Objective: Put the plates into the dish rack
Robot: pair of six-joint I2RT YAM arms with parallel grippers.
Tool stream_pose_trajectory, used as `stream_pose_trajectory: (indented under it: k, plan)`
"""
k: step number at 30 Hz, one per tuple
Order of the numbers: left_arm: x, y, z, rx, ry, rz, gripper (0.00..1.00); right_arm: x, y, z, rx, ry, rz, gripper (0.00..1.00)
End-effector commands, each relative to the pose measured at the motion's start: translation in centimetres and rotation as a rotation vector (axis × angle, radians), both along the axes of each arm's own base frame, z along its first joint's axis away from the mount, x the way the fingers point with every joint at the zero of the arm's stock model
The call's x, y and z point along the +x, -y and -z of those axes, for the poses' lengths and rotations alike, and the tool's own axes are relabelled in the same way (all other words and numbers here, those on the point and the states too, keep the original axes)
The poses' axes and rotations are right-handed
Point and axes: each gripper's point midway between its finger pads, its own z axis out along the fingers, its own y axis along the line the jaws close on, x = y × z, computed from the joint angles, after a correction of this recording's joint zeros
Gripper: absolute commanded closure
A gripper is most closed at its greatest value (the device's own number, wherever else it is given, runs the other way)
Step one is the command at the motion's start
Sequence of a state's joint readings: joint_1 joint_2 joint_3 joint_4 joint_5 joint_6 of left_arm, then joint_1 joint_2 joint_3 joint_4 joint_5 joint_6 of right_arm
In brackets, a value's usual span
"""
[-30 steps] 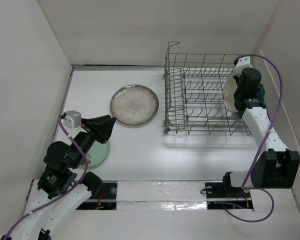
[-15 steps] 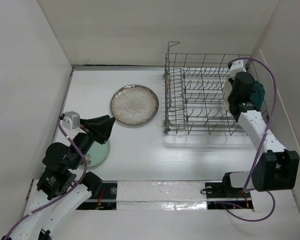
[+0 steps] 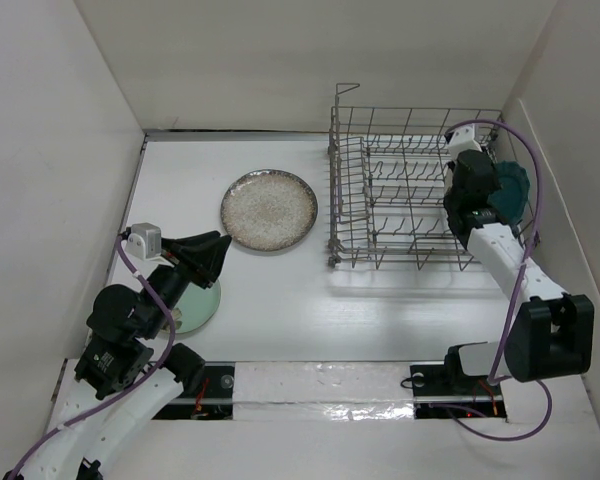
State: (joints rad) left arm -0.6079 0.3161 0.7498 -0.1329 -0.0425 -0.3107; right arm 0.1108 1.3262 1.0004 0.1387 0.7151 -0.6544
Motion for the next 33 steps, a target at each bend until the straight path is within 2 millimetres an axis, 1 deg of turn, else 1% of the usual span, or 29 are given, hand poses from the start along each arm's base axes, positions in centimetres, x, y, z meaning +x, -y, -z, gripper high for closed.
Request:
stream_pose_trajectory:
  k: [1,2,5,7,9,10,12,14,15,16,18,19,20,21,22,23,24,25,26,27,28,29,30,31,32,33]
  plan:
    - [-0.1,-0.2,-0.9,-0.015,0.041,-0.005,0.70,-0.1,0.6,-3.4,0.002,0.116,0.081,0.71]
    - [-0.1,-0.2,-0.9,-0.015,0.041,-0.005,0.70,0.2,0.6,-3.0,0.001,0.107,0.082,0.71]
    - [-0.1,-0.2,-0.8,-0.013,0.038,-0.006,0.69,0.4,0.2,-2.6,0.007,0.103,0.079,0.66]
    - [-0.1,-0.2,-0.8,-0.013,0.038,-0.006,0.68,0.4,0.2,-1.9,0.006,0.090,0.083,0.61]
    - [-0.1,-0.2,-0.7,-0.012,0.037,-0.006,0.68,0.3,0.3,-2.0,0.012,0.103,0.086,0.56]
    - [0.0,-0.1,-0.7,-0.011,0.035,-0.006,0.67,0.3,0.2,-1.8,0.015,0.102,0.086,0.56]
    - [0.0,-0.1,-0.7,-0.011,0.035,-0.006,0.67,0.2,0.2,-2.1,0.027,0.118,0.091,0.54]
    - [0.1,-0.1,-0.5,-0.007,0.029,-0.009,0.67,0.2,0.3,-2.9,0.041,0.140,0.096,0.52]
    - [0.2,-0.1,-0.6,-0.008,0.028,-0.012,0.67,0.2,0.2,-3.4,0.064,0.165,0.099,0.48]
    - [0.2,-0.1,-0.4,-0.005,0.025,-0.012,0.67,0.4,0.1,-4.9,0.085,0.203,0.094,0.46]
    - [0.4,-0.1,-0.3,-0.002,0.018,-0.020,0.67,0.5,-0.2,-5.9,0.147,0.242,0.092,0.41]
    - [0.5,-0.2,-0.2,-0.001,0.015,-0.024,0.67,0.7,-1.0,-6.7,0.173,0.262,0.069,0.40]
    - [0.7,-0.3,-0.1,0.001,0.009,-0.035,0.67,0.6,-1.5,-8.1,0.199,0.290,0.057,0.38]
    - [0.7,-0.3,-0.1,0.001,0.008,-0.039,0.67,0.6,-2.7,-8.9,0.222,0.312,0.027,0.36]
    - [0.8,-0.4,0.0,0.002,0.005,-0.045,0.67,0.6,-3.5,-9.4,0.251,0.335,0.010,0.36]
    - [0.9,-0.6,0.0,0.002,0.005,-0.056,0.72,0.3,-4.3,-10.2,0.265,0.350,-0.011,0.35]
    - [0.9,-0.7,0.0,0.002,0.005,-0.062,0.75,0.2,-5.1,-11.3,0.284,0.375,-0.031,0.35]
    - [1.0,-0.9,-0.1,0.000,0.007,-0.072,0.77,0.1,-7.1,-11.9,0.301,0.379,-0.077,0.36]
    - [1.1,-1.3,-0.1,-0.002,0.005,-0.094,0.85,-0.4,-8.1,-12.6,0.324,0.380,-0.101,0.45]
    - [1.3,-1.8,-0.3,-0.007,0.006,-0.123,0.93,-0.8,-10.7,-12.5,0.345,0.346,-0.161,0.53]
    - [1.3,-1.8,-0.3,-0.008,0.007,-0.124,0.93,-0.9,-12.3,-13.3,0.381,0.369,-0.206,0.67]
    - [1.4,-2.4,-0.5,-0.015,0.009,-0.155,0.96,-1.4,-14.0,-13.0,0.400,0.328,-0.253,0.79]
    - [1.4,-2.7,-0.7,-0.023,0.011,-0.170,0.98,-1.8,-15.7,-13.1,0.429,0.316,-0.300,0.97]
    - [1.3,-3.1,-1.1,-0.032,0.018,-0.187,1.00,-2.3,-17.8,-13.6,0.500,0.322,-0.348,1.00]
    - [1.3,-3.7,-1.5,-0.047,0.024,-0.215,1.00,-3.3,-21.6,-12.8,0.541,0.258,-0.452,1.00]
    - [1.2,-4.1,-1.9,-0.057,0.030,-0.227,1.00,-4.0,-23.6,-12.4,0.582,0.237,-0.502,1.00]
